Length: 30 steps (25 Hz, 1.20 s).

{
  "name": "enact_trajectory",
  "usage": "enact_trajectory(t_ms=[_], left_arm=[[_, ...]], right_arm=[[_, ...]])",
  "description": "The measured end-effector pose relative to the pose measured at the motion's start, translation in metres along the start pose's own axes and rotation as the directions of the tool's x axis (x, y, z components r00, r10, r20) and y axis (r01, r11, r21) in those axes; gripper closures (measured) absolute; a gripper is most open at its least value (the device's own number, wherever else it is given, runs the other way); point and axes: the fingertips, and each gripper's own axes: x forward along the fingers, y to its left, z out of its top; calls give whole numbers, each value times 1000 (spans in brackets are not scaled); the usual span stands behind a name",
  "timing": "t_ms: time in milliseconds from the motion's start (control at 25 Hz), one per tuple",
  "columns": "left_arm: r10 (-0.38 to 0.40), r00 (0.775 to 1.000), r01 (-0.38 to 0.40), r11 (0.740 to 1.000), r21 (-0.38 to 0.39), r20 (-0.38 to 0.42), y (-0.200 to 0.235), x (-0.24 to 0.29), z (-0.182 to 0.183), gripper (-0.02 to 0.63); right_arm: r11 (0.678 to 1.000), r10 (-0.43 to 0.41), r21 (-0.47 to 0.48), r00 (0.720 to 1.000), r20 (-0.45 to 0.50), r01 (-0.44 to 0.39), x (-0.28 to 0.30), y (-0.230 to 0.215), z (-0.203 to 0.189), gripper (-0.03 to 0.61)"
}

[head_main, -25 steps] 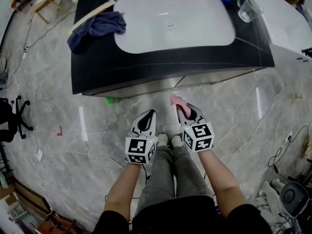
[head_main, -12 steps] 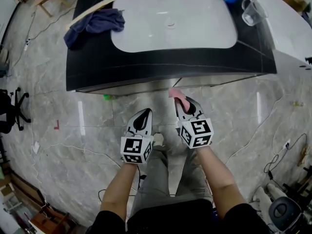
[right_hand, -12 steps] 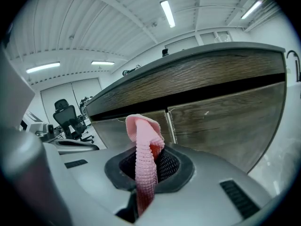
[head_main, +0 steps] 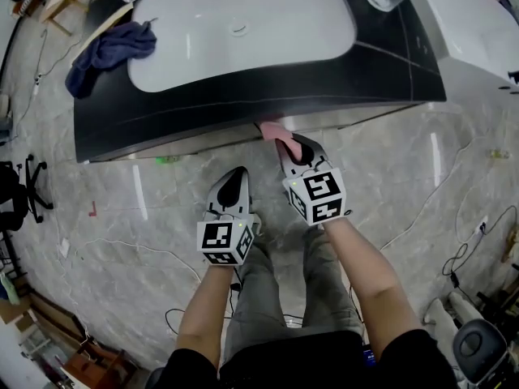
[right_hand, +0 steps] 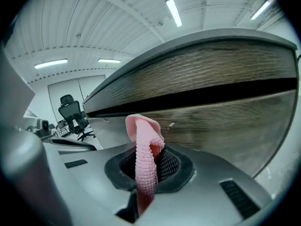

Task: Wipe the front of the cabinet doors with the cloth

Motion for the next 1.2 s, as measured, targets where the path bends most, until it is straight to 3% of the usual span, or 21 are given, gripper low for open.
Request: enact_trajectory(t_ms=[440,1200], left_arm=[[-10,1000,10,1000,13,0,-44,35,6,604],[-73,997,75,995,62,-38,-134,86,0,604]], right_arm=[[1000,-28,14,1000,-1,28,-25,-60,-4,537],[974,-214,82,976,46,209,-105,-208,-2,537]])
